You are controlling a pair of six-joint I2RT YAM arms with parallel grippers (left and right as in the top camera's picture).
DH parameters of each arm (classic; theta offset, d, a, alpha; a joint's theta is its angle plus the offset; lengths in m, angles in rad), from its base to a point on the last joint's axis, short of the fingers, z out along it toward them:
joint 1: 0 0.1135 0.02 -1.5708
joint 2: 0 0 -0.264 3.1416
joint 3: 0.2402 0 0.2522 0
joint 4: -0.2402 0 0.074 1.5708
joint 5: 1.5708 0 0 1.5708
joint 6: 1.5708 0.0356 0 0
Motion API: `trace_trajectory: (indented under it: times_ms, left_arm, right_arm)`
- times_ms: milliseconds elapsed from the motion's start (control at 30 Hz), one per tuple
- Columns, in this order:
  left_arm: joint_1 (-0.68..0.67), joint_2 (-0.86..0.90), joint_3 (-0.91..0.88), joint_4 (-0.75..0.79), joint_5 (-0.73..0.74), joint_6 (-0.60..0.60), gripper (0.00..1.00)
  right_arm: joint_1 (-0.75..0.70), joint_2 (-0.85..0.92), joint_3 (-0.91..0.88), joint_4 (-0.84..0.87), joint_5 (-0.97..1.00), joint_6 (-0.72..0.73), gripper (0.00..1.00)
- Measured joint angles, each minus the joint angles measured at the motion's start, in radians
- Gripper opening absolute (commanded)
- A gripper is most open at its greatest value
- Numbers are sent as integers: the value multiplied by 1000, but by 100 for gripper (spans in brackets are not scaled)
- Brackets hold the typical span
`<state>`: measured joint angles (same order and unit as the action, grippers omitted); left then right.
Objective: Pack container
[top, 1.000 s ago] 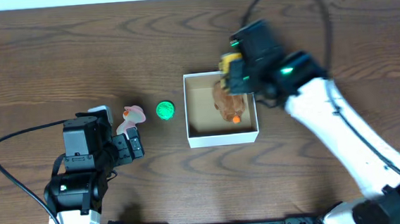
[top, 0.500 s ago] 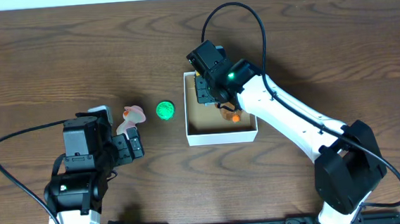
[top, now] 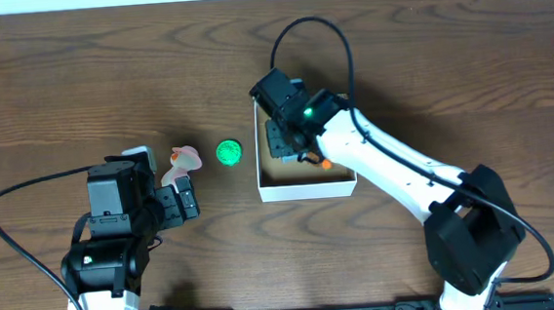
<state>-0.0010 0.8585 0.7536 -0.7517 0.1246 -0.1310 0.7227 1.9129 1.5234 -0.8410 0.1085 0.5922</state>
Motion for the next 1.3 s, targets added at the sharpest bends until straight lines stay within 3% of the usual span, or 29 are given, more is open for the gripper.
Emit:
trace_trajectory:
  times_ms: [367,667,1000,1200,1233,1267,1300]
  left_arm:
    - [0,0,0,0,0,0,98]
    - [0,0,0,0,0,0,98]
    - [0,0,0,0,0,0,98]
    - [0,0,0,0,0,0,98]
    - [0,0,0,1,0,0,98]
    - [0,0,0,2,0,0,98]
    - [0,0,0,4,0,0,98]
  right_arm:
    - [36,3,0,-12,1,32,29]
    - [-9,3,0,31,24,37,73]
    - [-21,3,0,46,28,5,77]
    - [-27,3,2,53,36,-48,87]
    - [-31,1,6,35,44,-56,90]
    - [-39,-2,14,6,51,-64,99]
    - [-50,-9,24,-18,58,-69,99]
